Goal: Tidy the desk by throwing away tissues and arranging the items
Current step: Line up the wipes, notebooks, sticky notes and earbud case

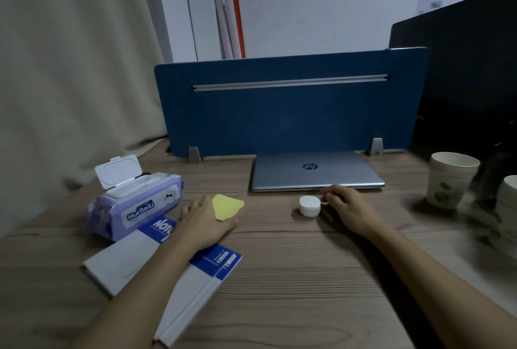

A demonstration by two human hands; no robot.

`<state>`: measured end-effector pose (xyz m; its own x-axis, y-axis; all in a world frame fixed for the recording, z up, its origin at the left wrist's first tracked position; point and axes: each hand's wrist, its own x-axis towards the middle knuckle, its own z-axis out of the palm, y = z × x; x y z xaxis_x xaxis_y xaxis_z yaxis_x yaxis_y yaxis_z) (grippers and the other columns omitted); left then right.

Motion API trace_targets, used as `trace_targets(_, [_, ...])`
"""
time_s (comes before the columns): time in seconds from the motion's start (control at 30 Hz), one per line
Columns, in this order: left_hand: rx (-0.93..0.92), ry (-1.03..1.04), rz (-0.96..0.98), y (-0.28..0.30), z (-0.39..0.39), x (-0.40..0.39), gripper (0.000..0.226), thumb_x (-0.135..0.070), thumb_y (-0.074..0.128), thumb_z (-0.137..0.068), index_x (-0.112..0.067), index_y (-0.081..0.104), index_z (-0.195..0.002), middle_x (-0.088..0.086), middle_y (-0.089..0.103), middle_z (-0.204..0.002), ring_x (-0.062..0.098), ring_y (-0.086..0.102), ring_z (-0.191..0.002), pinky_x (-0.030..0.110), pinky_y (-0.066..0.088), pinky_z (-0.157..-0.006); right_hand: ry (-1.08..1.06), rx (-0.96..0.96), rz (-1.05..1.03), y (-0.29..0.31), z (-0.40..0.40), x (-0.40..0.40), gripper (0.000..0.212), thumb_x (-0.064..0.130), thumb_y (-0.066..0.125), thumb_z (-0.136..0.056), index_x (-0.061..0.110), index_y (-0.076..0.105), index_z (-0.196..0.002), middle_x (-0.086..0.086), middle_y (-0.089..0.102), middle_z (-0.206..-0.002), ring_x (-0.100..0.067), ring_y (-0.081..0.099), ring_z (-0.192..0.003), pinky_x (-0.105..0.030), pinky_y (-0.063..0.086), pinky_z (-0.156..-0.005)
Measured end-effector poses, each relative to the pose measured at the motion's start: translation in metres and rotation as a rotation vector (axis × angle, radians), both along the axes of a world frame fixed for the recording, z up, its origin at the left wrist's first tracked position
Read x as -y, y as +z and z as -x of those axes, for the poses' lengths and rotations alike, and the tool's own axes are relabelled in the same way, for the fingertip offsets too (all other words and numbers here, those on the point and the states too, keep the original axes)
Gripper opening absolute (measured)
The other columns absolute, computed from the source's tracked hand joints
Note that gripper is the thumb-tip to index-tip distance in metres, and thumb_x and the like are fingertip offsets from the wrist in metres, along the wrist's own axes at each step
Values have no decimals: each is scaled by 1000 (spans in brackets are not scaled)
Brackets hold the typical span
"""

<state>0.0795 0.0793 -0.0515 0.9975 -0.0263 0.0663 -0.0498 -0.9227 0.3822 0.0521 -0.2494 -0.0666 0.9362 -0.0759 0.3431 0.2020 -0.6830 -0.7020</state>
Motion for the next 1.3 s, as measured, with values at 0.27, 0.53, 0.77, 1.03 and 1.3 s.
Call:
trace_targets(0.27, [23,-231,73,-2,7,17,78,-53,64,-85,-33,25,-149,0,39,-151,23,33,-136,46,37,-103,68,-5,12,-1,1,0,13,35,51,-96,31,64,-99,12,67,-95,-6,61,-91,-32,48,-84])
trace_targets(0.53, [111,-396,10,-3,26,53,74,-59,58,-87,-35,25,-149,-3,40,-152,19,36,-137,46,36,-110,56,-10,-9,-3,1,1,15,35,49,-97,32,63,-104,11,66,-101,-7,60,-96,-31,47,-85])
trace_targets(0.77, [172,-251,55,13,33,12,78,-60,61,-85,-32,27,-150,-1,36,-155,22,32,-142,50,34,-112,46,-16,-27,-5,5,0,17,37,49,-97,32,62,-107,12,66,-102,-7,60,-96,-34,48,-87])
trace_targets(1.03, [498,-4,-29,42,23,-109,59,-40,74,-84,-16,53,-133,9,58,-133,30,47,-123,41,35,-101,-6,36,-44,7,12,-21,30,32,51,-97,18,61,-122,0,65,-114,-17,60,-104,-33,45,-88])
trace_targets(1.3, [449,142,9,42,4,-199,79,-47,73,-81,-13,37,-142,15,47,-146,38,43,-131,46,35,-106,114,215,138,28,9,-145,31,39,48,-97,24,62,-120,3,64,-119,-14,51,-112,-38,44,-94])
